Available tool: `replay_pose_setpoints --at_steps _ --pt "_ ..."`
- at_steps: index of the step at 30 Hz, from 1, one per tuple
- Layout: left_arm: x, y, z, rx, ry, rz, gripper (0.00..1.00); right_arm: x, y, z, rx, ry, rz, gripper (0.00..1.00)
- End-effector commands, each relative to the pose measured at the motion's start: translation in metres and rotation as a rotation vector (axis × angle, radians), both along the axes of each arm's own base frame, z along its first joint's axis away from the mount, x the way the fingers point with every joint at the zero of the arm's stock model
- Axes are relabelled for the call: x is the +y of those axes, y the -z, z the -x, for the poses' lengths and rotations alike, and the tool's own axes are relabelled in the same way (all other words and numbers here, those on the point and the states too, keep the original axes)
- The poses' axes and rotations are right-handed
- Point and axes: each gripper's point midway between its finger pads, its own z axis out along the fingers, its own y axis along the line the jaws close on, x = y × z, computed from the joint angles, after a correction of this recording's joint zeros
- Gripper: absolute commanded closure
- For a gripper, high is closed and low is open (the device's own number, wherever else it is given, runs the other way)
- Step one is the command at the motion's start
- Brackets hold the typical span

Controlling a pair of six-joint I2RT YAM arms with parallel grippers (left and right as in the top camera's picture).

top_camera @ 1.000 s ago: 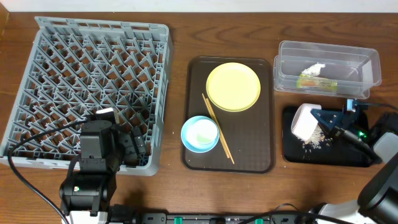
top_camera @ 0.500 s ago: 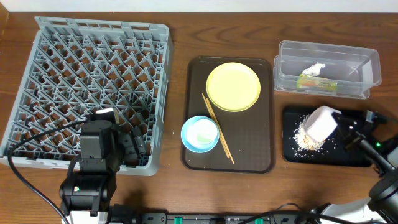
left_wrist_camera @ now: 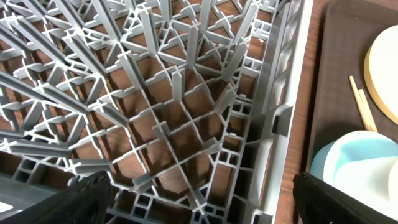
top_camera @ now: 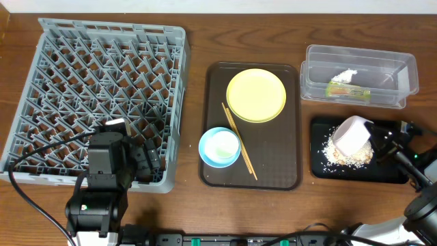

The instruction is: Sort waste into correct bins and load items into the dishwasher

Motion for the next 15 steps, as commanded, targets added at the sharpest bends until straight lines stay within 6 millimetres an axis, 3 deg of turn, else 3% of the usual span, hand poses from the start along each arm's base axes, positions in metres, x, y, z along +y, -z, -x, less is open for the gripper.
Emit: replay_pose_setpoints --at_steps 1,5,10,15 --pt "0.000 -0.009 -0.002 -0.023 -0.011 0.006 0.05 0.009 -0.017 -0.006 -0.052 -0.047 -0.003 0.99" --pt "0.000 -0.009 -0.002 -0.023 -0.011 0.006 0.05 0.022 -0.028 -0.014 -0.104 -0.092 0.101 0.99" --pt "0.000 -0.009 -0.002 -0.023 -0.011 0.006 0.05 0.043 -0.029 -0.025 -0.072 -0.121 0.360 0.99" --pt "0.000 -0.009 -0.002 -0.023 -0.011 0.006 0.05 0.072 -0.058 -0.033 -0.169 -0.171 0.572 0.99"
